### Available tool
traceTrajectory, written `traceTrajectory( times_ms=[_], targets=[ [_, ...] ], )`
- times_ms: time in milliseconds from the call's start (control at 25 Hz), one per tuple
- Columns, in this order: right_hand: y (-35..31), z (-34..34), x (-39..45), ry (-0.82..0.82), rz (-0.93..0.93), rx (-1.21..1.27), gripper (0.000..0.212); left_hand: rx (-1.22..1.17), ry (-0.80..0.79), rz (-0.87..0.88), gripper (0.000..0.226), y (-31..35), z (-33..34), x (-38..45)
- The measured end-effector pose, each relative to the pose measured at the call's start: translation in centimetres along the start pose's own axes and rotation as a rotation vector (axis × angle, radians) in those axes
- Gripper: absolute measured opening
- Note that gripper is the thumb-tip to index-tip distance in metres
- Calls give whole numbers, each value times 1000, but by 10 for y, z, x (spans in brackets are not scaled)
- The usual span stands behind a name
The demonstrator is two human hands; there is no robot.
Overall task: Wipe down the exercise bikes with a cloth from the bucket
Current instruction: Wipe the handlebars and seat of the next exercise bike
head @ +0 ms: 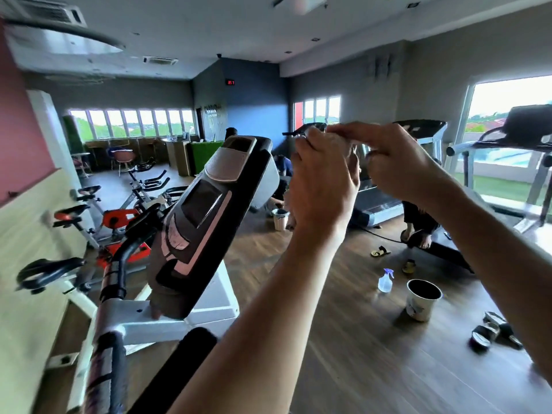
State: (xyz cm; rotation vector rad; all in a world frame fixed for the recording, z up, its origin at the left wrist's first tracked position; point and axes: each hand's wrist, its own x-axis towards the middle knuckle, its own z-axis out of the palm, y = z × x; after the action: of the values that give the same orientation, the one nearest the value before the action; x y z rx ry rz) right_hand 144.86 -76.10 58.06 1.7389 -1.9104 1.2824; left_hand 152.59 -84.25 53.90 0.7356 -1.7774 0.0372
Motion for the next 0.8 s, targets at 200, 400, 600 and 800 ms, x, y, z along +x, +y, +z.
traceTrajectory(
  times_ms=[200, 400, 600, 800],
  targets=[
    [24, -9, 26, -103, -140, 171, 59, 113, 8, -37, 67, -11, 2, -36],
    [39, 9, 43, -110, -307, 179, 44, 194, 46, -42, 71, -10, -4, -52],
    [68, 21, 49, -81, -445, 378, 45, 96, 21, 98, 65, -13, 1, -51],
    [96, 36, 71, -153, -698, 633, 29, 246, 144, 129, 68, -18, 9, -51]
  ],
)
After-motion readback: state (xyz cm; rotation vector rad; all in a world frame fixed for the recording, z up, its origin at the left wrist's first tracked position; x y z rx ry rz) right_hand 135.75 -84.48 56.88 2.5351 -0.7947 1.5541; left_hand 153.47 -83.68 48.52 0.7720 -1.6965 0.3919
